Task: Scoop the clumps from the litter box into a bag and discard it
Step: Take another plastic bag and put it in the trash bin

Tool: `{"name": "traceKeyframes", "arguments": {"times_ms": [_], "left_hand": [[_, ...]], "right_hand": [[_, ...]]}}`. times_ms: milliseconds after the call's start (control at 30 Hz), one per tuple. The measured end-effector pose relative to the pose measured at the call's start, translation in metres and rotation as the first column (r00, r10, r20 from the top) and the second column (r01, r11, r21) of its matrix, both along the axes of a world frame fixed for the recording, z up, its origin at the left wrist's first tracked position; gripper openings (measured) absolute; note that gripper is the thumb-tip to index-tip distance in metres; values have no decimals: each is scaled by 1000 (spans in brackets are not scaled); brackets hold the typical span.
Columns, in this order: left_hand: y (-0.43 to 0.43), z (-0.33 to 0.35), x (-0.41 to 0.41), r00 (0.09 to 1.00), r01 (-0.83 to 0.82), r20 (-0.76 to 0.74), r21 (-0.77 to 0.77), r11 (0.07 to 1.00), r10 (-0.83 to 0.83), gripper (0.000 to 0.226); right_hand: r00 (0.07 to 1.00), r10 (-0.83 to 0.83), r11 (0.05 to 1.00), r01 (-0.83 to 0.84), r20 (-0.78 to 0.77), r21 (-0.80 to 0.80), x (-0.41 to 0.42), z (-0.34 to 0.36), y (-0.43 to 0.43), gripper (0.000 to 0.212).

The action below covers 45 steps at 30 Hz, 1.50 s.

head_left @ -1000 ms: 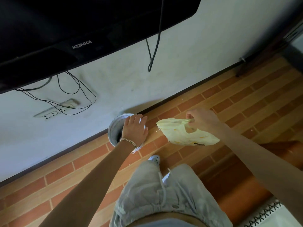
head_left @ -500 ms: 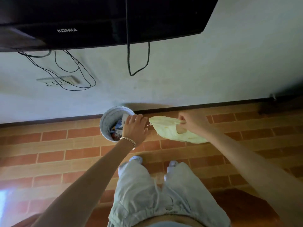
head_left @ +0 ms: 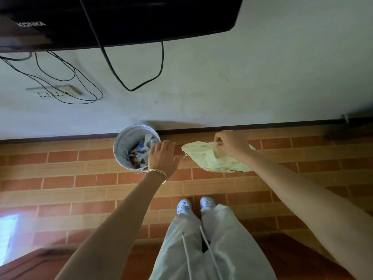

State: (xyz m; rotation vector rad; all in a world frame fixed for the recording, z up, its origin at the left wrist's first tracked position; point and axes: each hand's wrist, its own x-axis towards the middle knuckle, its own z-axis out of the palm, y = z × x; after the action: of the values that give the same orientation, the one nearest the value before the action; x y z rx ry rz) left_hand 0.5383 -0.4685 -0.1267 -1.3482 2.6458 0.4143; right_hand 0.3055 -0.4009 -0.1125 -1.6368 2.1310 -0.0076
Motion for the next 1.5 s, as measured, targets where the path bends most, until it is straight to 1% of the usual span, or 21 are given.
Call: {"name": "traceKeyframes", "arguments": {"times_ms": [133, 300, 367, 467, 567, 667, 800, 900, 967, 1033, 1100, 1167, 1267, 1333, 1400, 1500], "left_hand": [[-7, -27, -5, 997, -49, 67, 34, 998, 47, 47], [4, -61, -16, 987, -142, 84, 76, 987, 135, 50], [9, -79, -23, 980, -186, 87, 96, 978, 178, 51], [13, -107, -36, 969, -238, 90, 112, 965, 229, 52], [12, -136, -51, 968, -247, 75, 112, 963, 239, 52], [7, -172, -57, 966, -253, 78, 86, 964, 247, 52], [-1, -239, -66, 967, -249, 62, 49, 967, 246, 56], [-2, -290, -72, 967, -251, 55, 36, 967, 249, 55], [-1, -316, -74, 971, -236, 46, 25, 971, 234, 51], [-2, -338, -75, 979, -194, 55, 2, 981, 194, 47], [-6, -354, -76, 984, -161, 78, -27, 987, 163, 47], [-11, -363, -80, 985, -145, 91, -19, 989, 146, 48], [-24, -371, -91, 984, -140, 112, -1, 990, 140, 50], [-33, -375, -98, 984, -143, 108, -4, 990, 143, 51], [-41, -375, -106, 985, -127, 115, -18, 992, 129, 52], [-50, -372, -114, 987, -114, 113, -41, 993, 118, 50]], "right_hand": [[1000, -13, 999, 13, 1, 33, -13, -31, -13, 9], [1000, 20, 996, -22, 21, 87, -15, -75, -15, 8], [999, 33, 996, -34, 7, 79, -20, -93, -17, 8], [999, 12, 998, -14, 30, 60, -28, -118, -25, 6], [999, 20, 1000, -21, 29, 22, -38, -141, -44, 6], [999, 30, 999, -31, 46, 19, -44, -176, -61, 8], [991, 115, 993, -116, 62, 11, -51, -241, -80, 11], [985, 156, 987, -159, 66, 31, -63, -298, -86, 12], [990, 132, 990, -134, 51, 51, -75, -330, -86, 11], [997, 66, 997, -67, 36, 23, -86, -353, -88, 10], [1000, 14, 1000, -14, 18, -15, -98, -364, -96, 10], [1000, -20, 1000, 20, -13, -18, -110, -371, -112, 11], [987, -88, 995, 81, -135, -55, -124, -378, -145, 19], [971, -91, 991, 67, -223, -114, -131, -380, -165, 29], [972, -79, 988, 47, -220, -147, -137, -380, -178, 36], [990, -27, 988, 5, -138, -153, -142, -377, -183, 39]]}}
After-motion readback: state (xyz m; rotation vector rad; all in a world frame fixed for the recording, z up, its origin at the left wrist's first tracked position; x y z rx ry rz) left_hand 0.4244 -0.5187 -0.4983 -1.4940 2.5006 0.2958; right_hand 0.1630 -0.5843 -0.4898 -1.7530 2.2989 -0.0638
